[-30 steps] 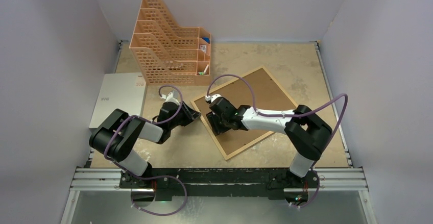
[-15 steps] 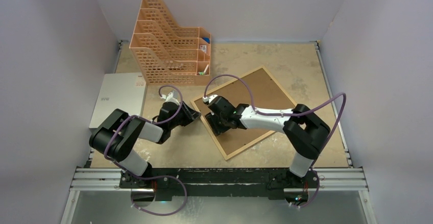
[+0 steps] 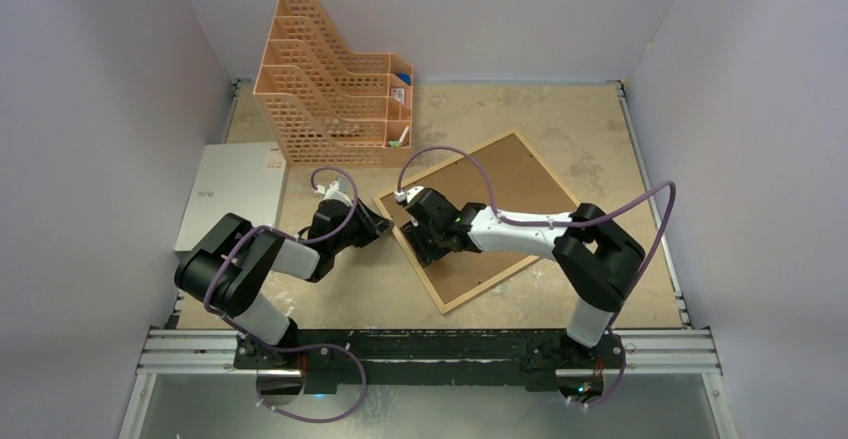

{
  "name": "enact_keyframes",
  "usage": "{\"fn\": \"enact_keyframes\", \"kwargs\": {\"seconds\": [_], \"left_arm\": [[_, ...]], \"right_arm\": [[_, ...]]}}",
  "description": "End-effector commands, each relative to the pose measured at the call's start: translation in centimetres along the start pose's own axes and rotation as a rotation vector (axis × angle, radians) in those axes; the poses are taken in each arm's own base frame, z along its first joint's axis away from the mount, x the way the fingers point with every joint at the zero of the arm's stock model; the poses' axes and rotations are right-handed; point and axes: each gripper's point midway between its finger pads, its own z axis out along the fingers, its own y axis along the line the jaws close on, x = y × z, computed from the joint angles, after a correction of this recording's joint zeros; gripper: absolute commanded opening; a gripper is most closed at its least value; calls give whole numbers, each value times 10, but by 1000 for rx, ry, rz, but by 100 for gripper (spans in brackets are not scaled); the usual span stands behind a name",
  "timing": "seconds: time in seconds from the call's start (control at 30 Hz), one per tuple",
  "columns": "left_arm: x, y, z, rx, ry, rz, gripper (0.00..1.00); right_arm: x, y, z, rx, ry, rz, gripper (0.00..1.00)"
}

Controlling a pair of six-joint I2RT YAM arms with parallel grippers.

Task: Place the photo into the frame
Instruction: Install the photo frame at the center of the board.

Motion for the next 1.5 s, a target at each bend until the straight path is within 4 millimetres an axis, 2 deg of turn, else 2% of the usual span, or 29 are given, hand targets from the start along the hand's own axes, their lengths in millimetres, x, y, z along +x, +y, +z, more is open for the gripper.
{"fn": "enact_keyframes", "kwargs": {"seconds": [0.0, 0.43, 0.47, 0.53, 0.57, 0.63, 0.8, 0.87, 1.0, 1.07, 1.13, 1.2, 1.33, 1.47], "left_arm": [[76, 115, -42, -419, 258, 29, 24], [75, 115, -42, -417, 254, 34, 24], [75, 115, -43, -417, 254, 34, 24], [75, 115, -43, -415, 252, 36, 24], [75, 115, -43, -415, 253, 35, 24], [75, 115, -43, -414, 252, 37, 24], [75, 113, -43, -408, 251, 39, 24], [74, 113, -43, -407, 251, 39, 24], [73, 113, -42, -405, 250, 43, 24], [72, 111, -41, -409, 252, 48, 24], [70, 111, -41, -421, 254, 49, 24], [68, 109, -40, -421, 250, 48, 24], [61, 99, -37, -379, 226, 58, 25], [46, 73, -35, -279, 184, 105, 29]], "right_arm": [[76, -28, 18, 115, 253, -30, 50], [101, -20, 24, 160, 325, -80, 46], [103, -20, 25, 167, 330, -83, 44], [106, -22, 25, 188, 343, -91, 27], [107, -23, 26, 199, 350, -92, 22], [109, -25, 26, 213, 359, -89, 15], [107, -21, 20, 198, 360, -62, 12], [100, -20, 18, 193, 338, -66, 11], [81, -20, 15, 202, 269, -59, 11], [65, -20, 10, 200, 218, -40, 18], [41, -22, 0, 191, 145, 23, 29], [15, -26, -12, 166, 54, 73, 36], [-43, -25, -39, 50, -155, 146, 41], [-74, -45, -55, 65, -236, 259, 43]]}}
